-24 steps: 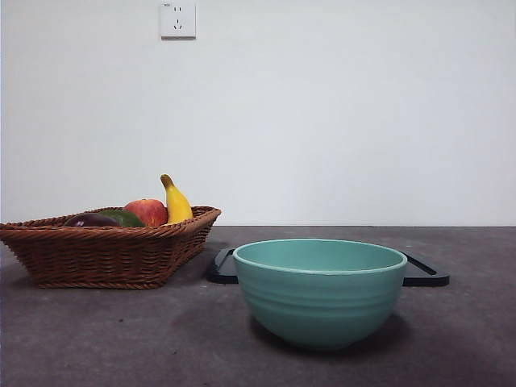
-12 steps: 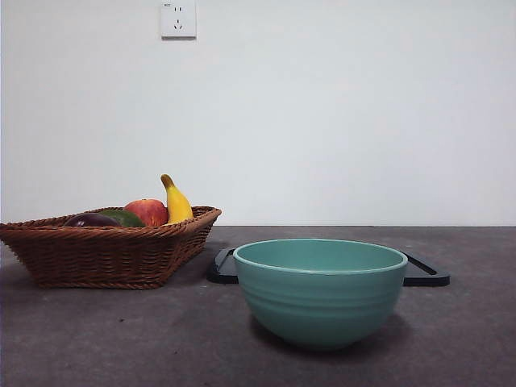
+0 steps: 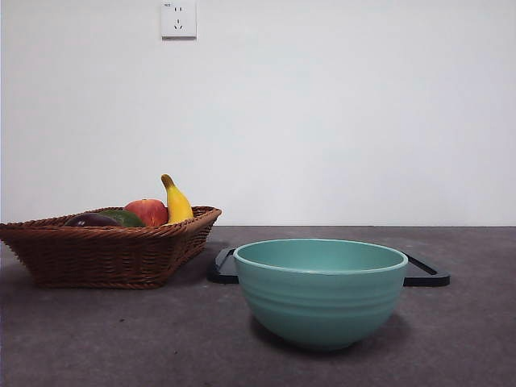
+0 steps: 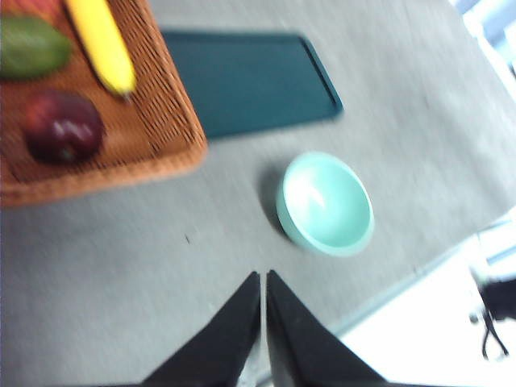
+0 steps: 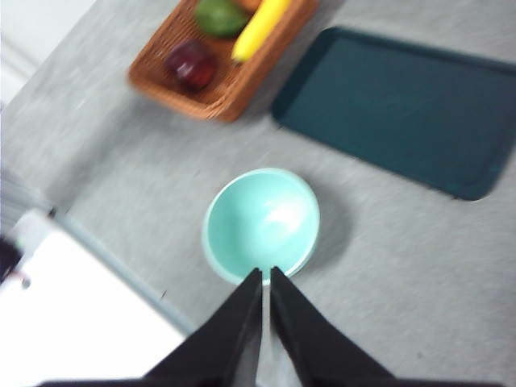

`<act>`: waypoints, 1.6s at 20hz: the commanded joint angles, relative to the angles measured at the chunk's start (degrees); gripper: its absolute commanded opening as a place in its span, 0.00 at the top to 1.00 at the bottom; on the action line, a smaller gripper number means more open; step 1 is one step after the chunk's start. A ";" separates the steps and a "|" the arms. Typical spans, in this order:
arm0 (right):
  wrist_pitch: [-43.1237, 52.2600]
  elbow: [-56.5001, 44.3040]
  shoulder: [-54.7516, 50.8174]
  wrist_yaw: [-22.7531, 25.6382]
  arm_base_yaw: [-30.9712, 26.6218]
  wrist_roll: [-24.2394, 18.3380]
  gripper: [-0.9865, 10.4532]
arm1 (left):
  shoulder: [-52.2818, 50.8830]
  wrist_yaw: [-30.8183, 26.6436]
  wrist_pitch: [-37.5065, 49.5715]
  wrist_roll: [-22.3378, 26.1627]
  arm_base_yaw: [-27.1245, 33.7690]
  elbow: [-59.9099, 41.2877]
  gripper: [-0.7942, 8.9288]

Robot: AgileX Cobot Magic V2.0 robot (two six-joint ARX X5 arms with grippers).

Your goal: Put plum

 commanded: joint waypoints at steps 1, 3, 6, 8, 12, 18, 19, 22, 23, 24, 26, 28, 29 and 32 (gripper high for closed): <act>-1.07 1.29 0.48 -0.28 1.95 -2.08 0.91 | 0.42 0.20 -0.44 1.70 -0.46 1.29 0.91; -2.56 1.29 0.48 -0.28 3.19 -2.71 0.91 | 0.42 0.20 -0.31 1.70 -0.46 1.29 0.91; -2.82 1.29 0.48 -0.09 3.67 -3.34 0.91 | 0.42 0.20 0.02 1.66 -0.46 1.29 0.91; -2.73 1.29 0.48 0.02 3.67 -3.28 0.91 | 0.42 0.20 0.00 1.64 -0.46 1.29 0.87; -2.67 1.29 0.48 0.02 3.67 -2.89 0.68 | 0.42 0.17 0.11 1.64 -0.46 1.29 0.58; -2.64 1.29 0.48 0.02 3.67 -2.21 0.53 | 0.57 0.15 0.26 1.62 -0.46 1.29 0.40; -2.64 1.29 0.48 0.02 3.67 -2.21 0.53 | 0.87 0.11 0.39 1.62 -0.46 1.29 0.40; -2.64 1.29 0.50 0.02 3.67 -2.21 0.53 | 2.84 -0.52 1.42 1.62 -0.46 1.29 0.40; -2.62 1.29 0.50 0.02 3.67 -2.21 0.53 | 3.85 -1.42 2.40 1.62 -0.48 1.31 0.40; -2.62 1.29 0.50 0.02 3.67 -2.21 0.53 | 4.98 -2.54 3.74 1.62 -0.63 1.31 0.40; -2.64 1.29 0.50 0.02 3.67 -2.19 0.53 | 7.78 -3.74 6.88 1.44 -1.29 1.42 0.41; -2.60 1.29 0.72 0.02 3.67 -2.19 0.53 | 11.39 -6.49 9.29 1.40 -2.45 2.01 0.41; -2.60 1.29 0.81 0.04 3.67 -2.21 0.53 | 13.38 -8.24 10.64 1.42 -3.23 2.32 0.41; -2.29 1.29 1.29 0.04 3.67 -2.21 0.53 | 19.85 -13.97 13.79 2.10 -5.68 4.33 0.41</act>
